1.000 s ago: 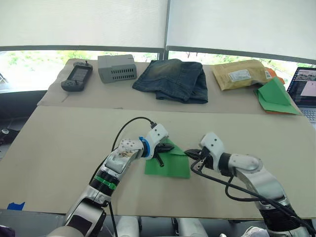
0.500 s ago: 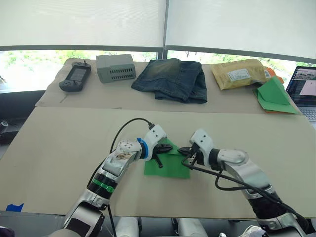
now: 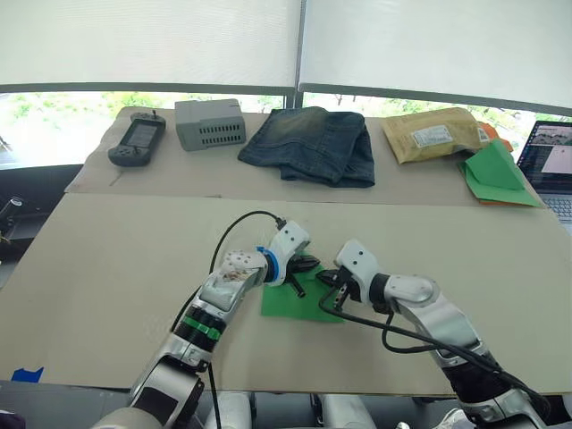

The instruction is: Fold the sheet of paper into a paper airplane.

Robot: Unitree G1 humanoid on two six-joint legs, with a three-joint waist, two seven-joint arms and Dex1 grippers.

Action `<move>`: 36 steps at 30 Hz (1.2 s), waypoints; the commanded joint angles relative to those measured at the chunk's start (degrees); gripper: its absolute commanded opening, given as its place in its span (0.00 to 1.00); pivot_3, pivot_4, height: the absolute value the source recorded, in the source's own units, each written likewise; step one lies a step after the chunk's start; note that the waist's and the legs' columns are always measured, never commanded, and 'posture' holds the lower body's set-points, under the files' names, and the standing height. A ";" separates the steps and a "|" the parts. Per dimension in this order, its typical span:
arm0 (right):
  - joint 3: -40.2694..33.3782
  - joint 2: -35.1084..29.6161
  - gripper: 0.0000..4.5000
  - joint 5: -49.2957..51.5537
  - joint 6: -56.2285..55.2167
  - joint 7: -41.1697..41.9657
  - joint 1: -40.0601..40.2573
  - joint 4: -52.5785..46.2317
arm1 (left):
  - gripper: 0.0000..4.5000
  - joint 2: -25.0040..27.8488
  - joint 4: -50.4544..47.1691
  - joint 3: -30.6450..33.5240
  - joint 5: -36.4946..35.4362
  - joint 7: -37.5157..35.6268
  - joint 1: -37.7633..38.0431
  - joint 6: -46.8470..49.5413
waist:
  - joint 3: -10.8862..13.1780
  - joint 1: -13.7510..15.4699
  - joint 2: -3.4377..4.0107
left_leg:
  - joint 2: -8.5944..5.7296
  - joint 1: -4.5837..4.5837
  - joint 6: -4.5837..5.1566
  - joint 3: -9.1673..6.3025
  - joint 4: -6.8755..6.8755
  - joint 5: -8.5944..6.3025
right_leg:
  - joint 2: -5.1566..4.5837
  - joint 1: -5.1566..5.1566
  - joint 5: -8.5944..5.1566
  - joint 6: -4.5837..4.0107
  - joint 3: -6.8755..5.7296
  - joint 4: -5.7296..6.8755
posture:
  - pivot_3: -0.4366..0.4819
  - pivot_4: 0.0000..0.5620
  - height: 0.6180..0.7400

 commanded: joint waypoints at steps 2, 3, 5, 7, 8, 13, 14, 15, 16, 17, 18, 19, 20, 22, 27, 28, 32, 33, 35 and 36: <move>0.83 -0.23 0.01 -0.42 3.08 -0.66 2.06 -0.11 | 0.00 -0.63 1.72 -1.77 2.65 1.34 -0.78 -1.16 | 0.00 0.06 0.00 | 0.00 -0.01 0.00 0.00 -0.01 0.00 | 0.00 -0.01 0.00 0.00 0.00 0.00 | 0.48 0.27 1.00; 0.71 -0.28 0.01 -0.35 3.27 -0.84 2.22 -0.27 | 0.00 -0.61 2.08 -1.83 3.01 1.59 -0.70 -1.33 | 0.00 0.09 0.00 | 0.00 -0.01 0.00 0.00 -0.01 0.00 | 0.00 -0.01 0.00 0.00 0.00 0.00 | 0.48 0.27 1.00; 0.76 -0.58 0.01 -0.39 3.52 -0.84 2.32 -0.49 | 0.00 -0.44 2.66 -1.53 3.39 1.85 -0.58 -1.57 | 0.00 0.10 0.00 | 0.00 0.00 0.00 0.00 0.00 0.00 | 0.00 0.01 0.00 0.00 0.00 -0.01 | 0.48 0.27 1.00; 0.52 -0.55 0.01 -0.22 3.79 -0.98 2.45 -0.56 | 0.00 0.24 3.87 -0.22 3.45 2.17 -0.84 -2.45 | 0.00 0.10 0.00 | 0.00 0.02 0.00 0.00 0.01 0.00 | -0.01 0.04 0.00 0.00 0.00 -0.01 | 0.48 0.27 1.00; 0.47 -0.61 0.01 -0.22 3.81 -0.98 2.44 -0.54 | 0.00 1.13 5.55 1.05 3.43 2.41 -1.49 -3.33 | 0.00 0.10 0.00 | 0.00 0.02 0.00 0.00 0.01 0.00 | 0.00 0.03 0.00 0.00 0.00 -0.01 | 0.48 0.27 1.00; 0.57 -1.08 0.01 -0.33 3.72 -0.58 2.07 -0.51 | 0.00 4.17 11.18 4.36 2.53 1.03 -4.18 -6.44 | -0.01 -0.48 0.01 | 0.03 0.06 0.00 -0.01 -0.01 0.00 | 0.05 0.02 0.00 0.00 0.00 0.02 | 0.48 0.27 1.00; 0.60 -1.14 0.01 -0.37 3.66 -0.49 1.98 -0.45 | 0.00 4.30 11.57 4.42 2.49 0.71 -4.34 -6.83 | -0.01 -0.51 0.01 | 0.03 0.06 0.00 -0.02 -0.02 0.00 | 0.05 0.01 0.00 0.00 0.00 0.03 | 0.48 0.27 1.00; 0.60 -1.17 0.01 -0.40 3.61 -0.42 1.91 -0.39 | 0.00 4.35 11.84 4.39 2.50 0.34 -4.43 -7.13 | -0.01 -0.46 0.02 | 0.03 0.06 0.00 -0.03 -0.04 0.00 | 0.05 0.01 0.00 -0.01 0.00 0.03 | 0.48 0.27 1.00; 0.60 -1.18 0.01 -0.39 3.59 -0.35 1.81 -0.30 | 0.00 4.32 12.05 4.40 2.60 0.14 -4.49 -7.38 | -0.01 -0.40 0.01 | 0.03 0.05 0.00 -0.04 -0.04 0.00 | 0.05 0.02 0.00 -0.01 -0.01 0.02 | 0.48 0.27 1.00; 0.60 -1.19 0.01 -0.39 3.53 -0.32 1.73 -0.21 | 0.00 4.16 12.19 4.58 2.62 0.09 -4.49 -7.59 | -0.02 -0.35 0.01 | 0.02 0.03 0.00 -0.03 -0.04 0.00 | 0.04 0.02 0.00 -0.01 -0.01 0.00 | 0.48 0.27 1.00; 0.61 -1.20 0.01 -0.33 3.53 -0.29 1.66 -0.18 | 0.00 3.94 11.98 4.89 2.27 -0.20 -4.41 -7.87 | -0.02 -0.33 0.00 | 0.01 0.02 0.00 -0.02 -0.02 0.00 | 0.02 0.03 0.00 0.00 0.00 -0.02 | 0.48 0.27 1.00; 0.62 -1.20 0.01 -0.31 3.52 -0.26 1.58 -0.11 | 0.00 3.67 11.73 5.41 1.96 -0.02 -4.39 -8.18 | -0.02 -0.32 0.00 | 0.00 0.02 0.00 -0.01 -0.01 0.00 | 0.01 0.04 0.01 0.02 0.01 -0.02 | 0.48 0.27 1.00; 0.63 -1.21 0.01 -0.31 3.47 -0.26 1.57 -0.07 | 0.00 3.35 11.38 6.03 1.53 0.18 -4.38 -8.48 | -0.02 -0.30 0.00 | 0.00 0.02 0.00 0.00 0.00 0.00 | 0.01 0.04 0.02 0.02 0.01 -0.02 | 0.48 0.27 1.00; 0.66 -1.15 0.01 -0.34 3.36 -0.29 1.54 0.07 | 0.00 2.85 9.90 7.59 0.24 0.12 -4.32 -8.66 | -0.02 -0.27 0.00 | 0.01 0.02 0.00 -0.01 -0.01 0.00 | 0.01 0.02 0.02 0.02 0.00 -0.01 | 0.48 0.27 1.00; 1.08 -0.74 0.01 -0.50 3.40 -0.48 1.32 0.26 | 0.00 4.28 5.13 11.88 -3.14 -0.35 -4.49 -5.94 | -0.01 -0.37 -0.01 | 0.02 -0.02 0.00 -0.01 -0.02 0.00 | 0.03 -0.04 0.02 0.02 0.00 0.01 | 0.48 0.27 1.00; 1.20 -0.68 0.01 -0.63 3.36 -0.57 1.22 0.36 | 0.00 4.85 3.94 12.78 -3.81 -0.32 -4.43 -4.40 | -0.01 -0.46 -0.01 | 0.02 -0.02 0.00 -0.01 -0.02 0.00 | 0.03 -0.04 0.02 0.02 0.01 0.01 | 0.48 0.27 1.00; 1.61 -0.48 0.01 -0.75 3.11 -0.52 0.80 0.97 | 0.00 8.95 -3.37 17.40 -7.67 0.50 -3.15 6.84 | -0.01 -1.00 0.00 | 0.04 0.00 0.00 -0.03 -0.04 0.00 | 0.04 -0.04 0.02 0.02 0.00 0.02 | 0.48 0.27 1.00; 1.66 -0.43 0.01 -0.75 3.00 -0.51 0.71 1.11 | 0.00 9.65 -5.68 18.95 -9.33 0.63 -2.69 9.60 | -0.01 -1.17 0.00 | 0.04 0.00 0.00 -0.04 -0.04 0.00 | 0.03 -0.04 0.01 0.02 0.00 0.02 | 0.48 0.27 1.00; 1.89 -0.15 0.01 -0.72 2.56 -0.45 0.30 1.56 | 0.00 11.19 -10.80 21.73 -12.44 1.04 -1.30 15.46 | -0.01 -1.37 -0.01 | 0.06 -0.03 0.00 -0.06 -0.04 0.00 | 0.03 -0.06 0.01 0.02 -0.01 0.01 | 0.48 0.27 1.00; 2.05 0.07 0.01 -0.65 2.38 -0.36 0.03 1.76 | 0.00 11.96 -13.32 22.71 -13.66 1.32 -0.44 17.89 | -0.01 -1.52 -0.01 | 0.06 -0.03 0.00 -0.07 -0.04 0.00 | 0.02 -0.05 0.01 0.02 -0.01 0.01 | 0.48 0.27 1.00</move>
